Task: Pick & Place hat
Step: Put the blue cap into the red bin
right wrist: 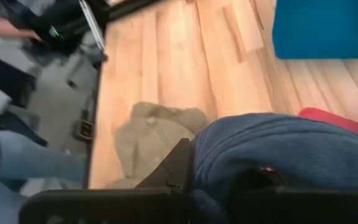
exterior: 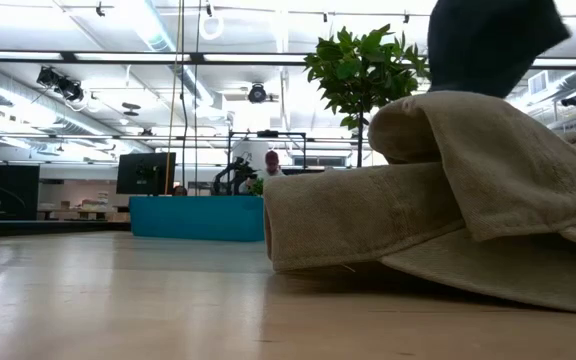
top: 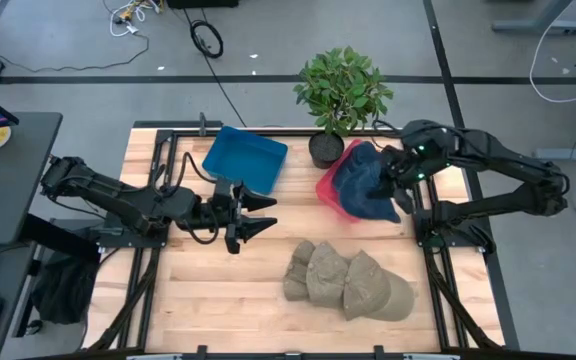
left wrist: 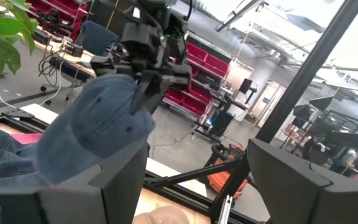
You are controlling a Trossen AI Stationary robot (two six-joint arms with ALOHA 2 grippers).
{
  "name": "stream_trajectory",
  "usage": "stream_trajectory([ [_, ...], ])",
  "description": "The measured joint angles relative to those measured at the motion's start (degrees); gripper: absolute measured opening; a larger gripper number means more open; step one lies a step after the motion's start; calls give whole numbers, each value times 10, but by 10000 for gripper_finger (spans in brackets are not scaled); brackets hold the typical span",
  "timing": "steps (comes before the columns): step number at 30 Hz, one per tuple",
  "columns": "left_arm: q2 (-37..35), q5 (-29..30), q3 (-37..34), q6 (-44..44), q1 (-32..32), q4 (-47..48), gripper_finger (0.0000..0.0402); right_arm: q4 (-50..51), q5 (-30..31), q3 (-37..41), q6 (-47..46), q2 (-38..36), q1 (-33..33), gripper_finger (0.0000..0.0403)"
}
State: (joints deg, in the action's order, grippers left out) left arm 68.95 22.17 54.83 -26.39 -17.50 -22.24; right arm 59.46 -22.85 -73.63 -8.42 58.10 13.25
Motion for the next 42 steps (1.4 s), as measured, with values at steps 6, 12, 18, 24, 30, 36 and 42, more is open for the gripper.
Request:
stream_trajectory([
  [6, 0, 0, 0, -15, -5, 4, 282, 38, 1, 0, 91, 43, 13, 29],
  [12, 0, -1, 0, -21, -8, 9, 282, 67, 57, 0, 181, 83, 29, 29],
  [18, 0, 0, 0, -36, -8, 17, 282, 76, 59, 0, 226, 100, 48, 29],
  [24, 0, 0, 0, -45, -8, 24, 282, 77, 81, 0, 262, 100, 74, 29],
  [30, 0, 0, 0, -45, -8, 26, 282, 84, 103, 0, 265, 95, 112, 29],
  [36, 0, 4, 0, -45, -8, 28, 282, 81, 99, 0, 273, 93, 128, 29],
  [42, 0, 16, 0, -44, -6, 29, 282, 74, 104, 0, 290, 93, 138, 29],
])
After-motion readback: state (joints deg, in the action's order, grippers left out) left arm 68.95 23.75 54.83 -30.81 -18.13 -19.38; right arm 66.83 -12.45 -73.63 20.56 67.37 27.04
